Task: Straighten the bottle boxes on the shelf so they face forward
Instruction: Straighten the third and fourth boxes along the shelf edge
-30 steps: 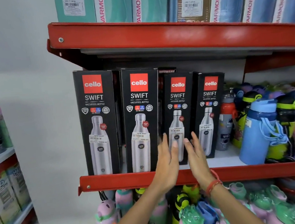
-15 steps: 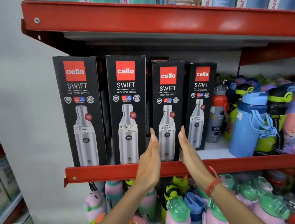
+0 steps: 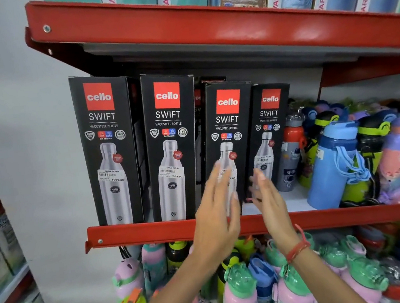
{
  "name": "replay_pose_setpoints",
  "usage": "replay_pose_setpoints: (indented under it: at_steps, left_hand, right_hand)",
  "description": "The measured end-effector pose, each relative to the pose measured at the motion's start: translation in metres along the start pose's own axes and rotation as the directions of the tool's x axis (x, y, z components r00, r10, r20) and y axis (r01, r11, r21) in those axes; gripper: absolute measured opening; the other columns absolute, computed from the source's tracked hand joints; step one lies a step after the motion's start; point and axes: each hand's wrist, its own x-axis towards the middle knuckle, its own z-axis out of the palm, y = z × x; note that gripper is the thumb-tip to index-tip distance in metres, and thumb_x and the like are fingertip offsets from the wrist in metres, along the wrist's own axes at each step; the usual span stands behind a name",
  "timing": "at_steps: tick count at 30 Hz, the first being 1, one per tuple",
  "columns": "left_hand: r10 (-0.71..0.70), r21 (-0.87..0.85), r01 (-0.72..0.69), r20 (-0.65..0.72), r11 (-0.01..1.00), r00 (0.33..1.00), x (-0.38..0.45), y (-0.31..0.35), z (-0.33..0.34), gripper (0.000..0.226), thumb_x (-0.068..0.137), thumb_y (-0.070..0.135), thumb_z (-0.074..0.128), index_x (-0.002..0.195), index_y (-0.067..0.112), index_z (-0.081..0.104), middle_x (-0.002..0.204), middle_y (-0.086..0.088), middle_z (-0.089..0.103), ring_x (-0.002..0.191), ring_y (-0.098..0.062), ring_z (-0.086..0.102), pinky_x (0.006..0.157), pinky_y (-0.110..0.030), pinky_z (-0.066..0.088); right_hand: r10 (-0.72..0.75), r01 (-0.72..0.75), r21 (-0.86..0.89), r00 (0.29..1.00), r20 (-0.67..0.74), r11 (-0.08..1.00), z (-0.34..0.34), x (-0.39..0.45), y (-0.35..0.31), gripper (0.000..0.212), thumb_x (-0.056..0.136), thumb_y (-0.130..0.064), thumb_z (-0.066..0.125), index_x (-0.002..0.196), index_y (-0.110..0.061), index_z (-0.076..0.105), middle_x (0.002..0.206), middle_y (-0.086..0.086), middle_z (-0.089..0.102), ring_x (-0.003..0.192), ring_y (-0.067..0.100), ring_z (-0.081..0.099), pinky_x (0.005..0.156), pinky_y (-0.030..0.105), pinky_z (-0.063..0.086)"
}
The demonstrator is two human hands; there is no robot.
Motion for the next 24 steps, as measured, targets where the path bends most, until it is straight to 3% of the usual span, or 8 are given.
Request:
replay_pose_setpoints:
  at_steps: [2, 3, 6, 8, 11, 14, 18, 24]
  left_hand:
    - [0.073, -0.122, -0.065, 0.066, 0.990, 0.995, 0.007, 0.010, 0.019, 0.045, 0.100, 0.021, 0.040, 0.144, 0.014, 0.038, 0.152, 0.002, 0.037, 0.139, -0.001, 0.033, 0.114, -0.019, 0.026]
    - [0.042, -0.188, -0.014, 0.148, 0.982, 0.988, 0.011, 0.014, 0.031, 0.045, 0.101, 0.024, 0.038, 0.145, 0.015, 0.036, 0.152, 0.004, 0.038, 0.139, 0.001, 0.030, 0.114, -0.020, 0.025]
    - [-0.179, -0.287, 0.279, 0.329, 0.916, 0.927, 0.025, 0.016, 0.071, 0.057, 0.101, 0.041, 0.029, 0.152, 0.022, 0.013, 0.161, 0.006, 0.013, 0.146, 0.001, 0.008, 0.119, -0.022, 0.008]
    - [-0.346, -0.298, 0.440, 0.320, 0.847, 0.882, 0.035, 0.015, 0.092, 0.065, 0.098, 0.051, 0.023, 0.152, 0.024, -0.001, 0.162, 0.005, -0.003, 0.147, -0.005, -0.005, 0.116, -0.025, -0.001]
    - [-0.524, -0.305, 0.594, 0.284, 0.745, 0.803, 0.052, 0.009, 0.110, 0.070, 0.095, 0.056, 0.020, 0.151, 0.023, -0.007, 0.162, -0.005, -0.003, 0.149, -0.019, -0.001, 0.117, -0.035, 0.005]
    - [-0.573, -0.283, 0.642, 0.292, 0.713, 0.766, 0.057, 0.003, 0.118, 0.071, 0.094, 0.057, 0.017, 0.151, 0.022, -0.006, 0.162, -0.008, 0.001, 0.149, -0.022, 0.006, 0.117, -0.035, 0.010]
    - [-0.573, -0.239, 0.647, 0.314, 0.724, 0.757, 0.054, -0.008, 0.120, 0.069, 0.094, 0.058, 0.014, 0.151, 0.026, -0.007, 0.163, 0.003, -0.001, 0.149, -0.018, -0.001, 0.117, -0.034, 0.003]
    - [-0.540, -0.279, 0.667, 0.414, 0.691, 0.733, 0.058, -0.005, 0.114, 0.069, 0.089, 0.067, 0.007, 0.150, 0.037, 0.003, 0.160, 0.014, 0.008, 0.147, -0.009, 0.006, 0.119, -0.033, 0.004]
  right_hand:
    - [-0.010, 0.013, 0.039, 0.997, -0.071, 0.999, -0.015, 0.011, -0.003, 0.044, 0.096, -0.054, 0.037, 0.133, -0.036, 0.052, 0.141, -0.003, 0.055, 0.131, 0.013, 0.050, 0.114, 0.046, 0.037]
    - [-0.002, 0.006, 0.046, 0.996, -0.090, 0.999, -0.023, 0.018, -0.003, 0.042, 0.097, -0.051, 0.036, 0.131, -0.034, 0.054, 0.139, -0.002, 0.057, 0.129, 0.013, 0.052, 0.113, 0.046, 0.038]
    - [0.042, -0.039, 0.033, 0.993, -0.114, 0.999, -0.041, 0.036, 0.002, 0.064, 0.089, -0.063, 0.040, 0.140, -0.026, 0.047, 0.146, 0.000, 0.050, 0.134, 0.015, 0.047, 0.115, 0.047, 0.034]
    - [0.070, -0.073, -0.026, 0.993, -0.099, 0.997, -0.048, 0.048, 0.007, 0.084, 0.077, -0.074, 0.040, 0.146, -0.026, 0.039, 0.153, -0.001, 0.040, 0.140, 0.015, 0.039, 0.119, 0.046, 0.028]
    - [0.069, -0.073, -0.109, 0.997, -0.043, 0.991, -0.051, 0.062, 0.013, 0.067, 0.094, -0.059, 0.034, 0.151, -0.023, 0.028, 0.159, -0.006, 0.026, 0.147, 0.011, 0.023, 0.123, 0.042, 0.016]
    - [0.058, -0.066, -0.215, 0.997, -0.041, 0.974, -0.050, 0.072, 0.016, 0.057, 0.101, -0.045, 0.029, 0.151, -0.020, 0.025, 0.161, -0.002, 0.023, 0.149, 0.015, 0.017, 0.123, 0.043, 0.012]
    - [0.084, -0.121, -0.285, 0.987, -0.138, 0.951, -0.052, 0.077, 0.020, 0.064, 0.097, -0.056, 0.028, 0.153, -0.025, 0.020, 0.161, 0.003, 0.022, 0.150, 0.025, 0.012, 0.120, 0.044, 0.009]
    - [0.175, -0.184, -0.127, 0.981, -0.078, 0.975, -0.053, 0.079, 0.017, 0.073, 0.091, -0.066, 0.026, 0.153, -0.027, 0.021, 0.162, -0.009, 0.019, 0.149, 0.011, 0.016, 0.123, 0.040, 0.012]
